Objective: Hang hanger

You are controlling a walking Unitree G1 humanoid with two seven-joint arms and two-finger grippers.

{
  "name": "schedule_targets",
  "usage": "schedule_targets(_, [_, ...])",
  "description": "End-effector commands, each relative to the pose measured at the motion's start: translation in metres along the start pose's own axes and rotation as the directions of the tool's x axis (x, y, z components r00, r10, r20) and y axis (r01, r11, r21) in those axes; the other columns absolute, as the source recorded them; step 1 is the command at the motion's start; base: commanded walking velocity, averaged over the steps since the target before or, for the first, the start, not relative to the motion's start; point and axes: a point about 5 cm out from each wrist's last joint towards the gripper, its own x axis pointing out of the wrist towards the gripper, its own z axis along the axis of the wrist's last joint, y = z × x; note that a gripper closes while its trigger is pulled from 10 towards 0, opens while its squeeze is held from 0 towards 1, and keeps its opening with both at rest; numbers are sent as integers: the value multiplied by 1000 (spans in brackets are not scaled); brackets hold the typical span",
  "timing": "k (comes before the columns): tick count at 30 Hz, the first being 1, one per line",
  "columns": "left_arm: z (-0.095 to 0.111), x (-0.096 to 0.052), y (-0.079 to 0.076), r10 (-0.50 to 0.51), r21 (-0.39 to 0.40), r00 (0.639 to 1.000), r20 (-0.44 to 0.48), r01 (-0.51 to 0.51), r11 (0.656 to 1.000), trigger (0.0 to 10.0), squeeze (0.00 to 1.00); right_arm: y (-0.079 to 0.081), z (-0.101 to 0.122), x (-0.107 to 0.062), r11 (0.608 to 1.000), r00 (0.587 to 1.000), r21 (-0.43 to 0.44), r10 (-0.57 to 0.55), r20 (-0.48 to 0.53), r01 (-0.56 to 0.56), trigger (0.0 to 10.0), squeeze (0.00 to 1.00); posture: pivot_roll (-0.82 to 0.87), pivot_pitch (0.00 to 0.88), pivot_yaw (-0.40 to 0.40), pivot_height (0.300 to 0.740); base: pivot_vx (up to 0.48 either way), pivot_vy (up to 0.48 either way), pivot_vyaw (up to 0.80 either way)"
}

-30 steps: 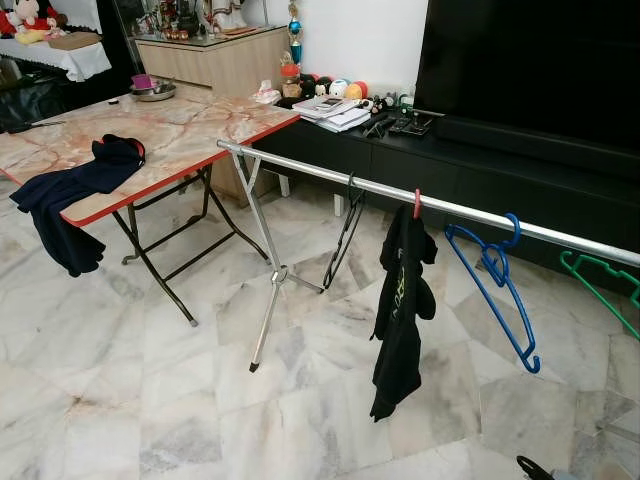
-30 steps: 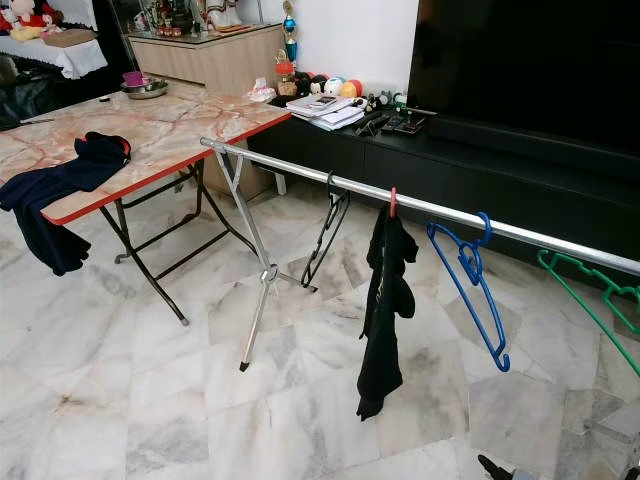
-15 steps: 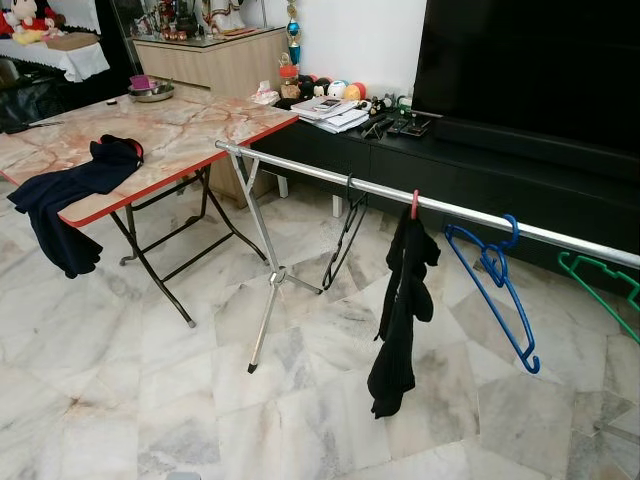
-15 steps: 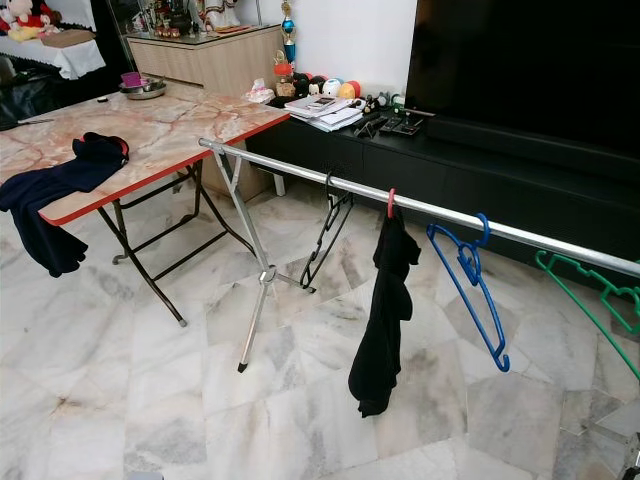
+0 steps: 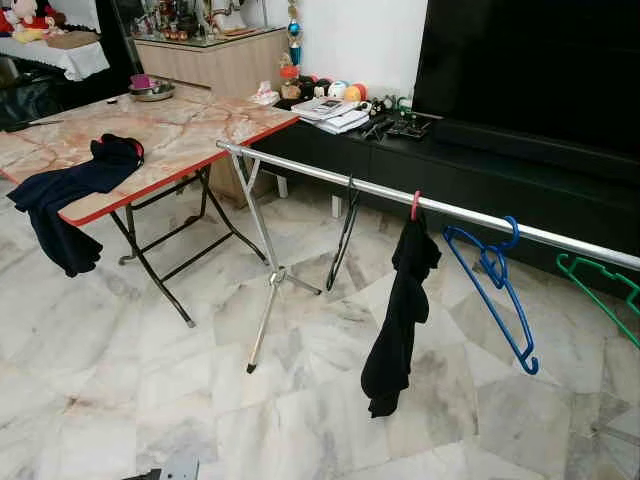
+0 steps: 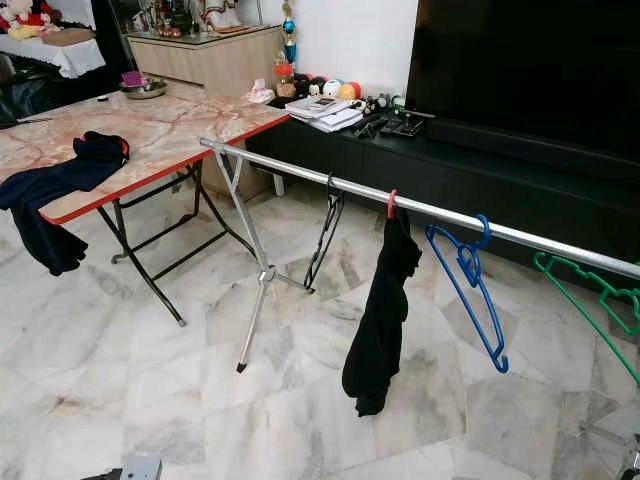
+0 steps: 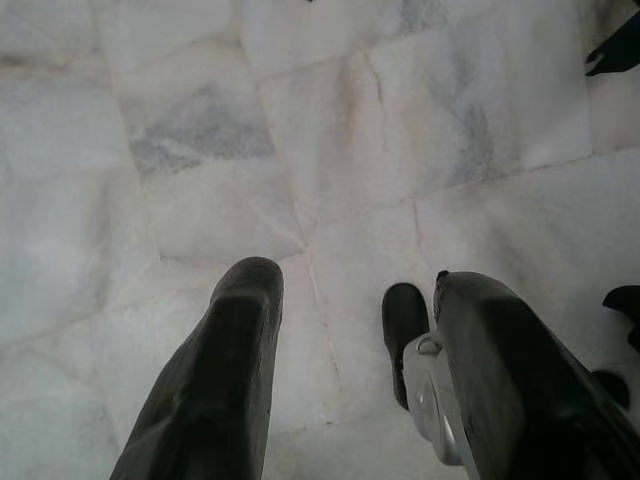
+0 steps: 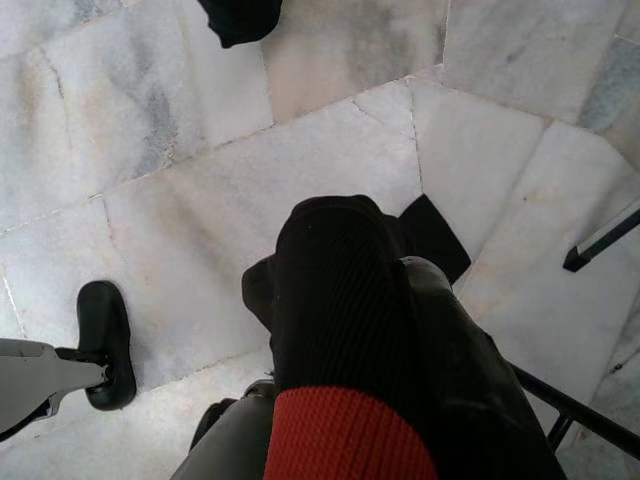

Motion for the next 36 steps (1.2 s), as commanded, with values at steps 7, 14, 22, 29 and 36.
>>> schedule_targets(7, [-3, -2, 9, 29, -4, 999, -15, -30, 1000, 10000, 0, 2, 5, 1, 1000, 1000, -23, 8, 23, -7, 10000, 0, 59, 12, 27, 740, 0, 0, 0])
schedule_targets(14, [-3, -2, 11, 30, -7, 1000, -6, -30, 1000, 10000, 0, -10, 41, 0, 994, 968, 105, -37, 246, 11, 10000, 0, 44, 23, 35, 740, 0, 0, 0])
schedule_targets(22, [-4, -3, 11, 33, -15, 999, 1, -33, 999, 10000, 0, -26, 80, -11, 984, 864, 172, -44, 501, -50, 10000, 0, 30, 24, 34, 740, 0, 0, 0])
schedule_targets(29, [-5, -4, 12, 53, -43, 998, 19, -53, 998, 10000, 0, -25, 81, -14, 975, 826, 194, -18, 563, -111, 10000, 0, 30, 33, 33, 740, 0, 0, 0])
schedule_targets(36, [-5, -4, 12, 68, -78, 997, 25, -65, 995, 10000, 0, -16, 67, -17, 970, 833, 186, 28, 553, -155, 10000, 0, 25, 29, 34, 740, 0, 0, 0])
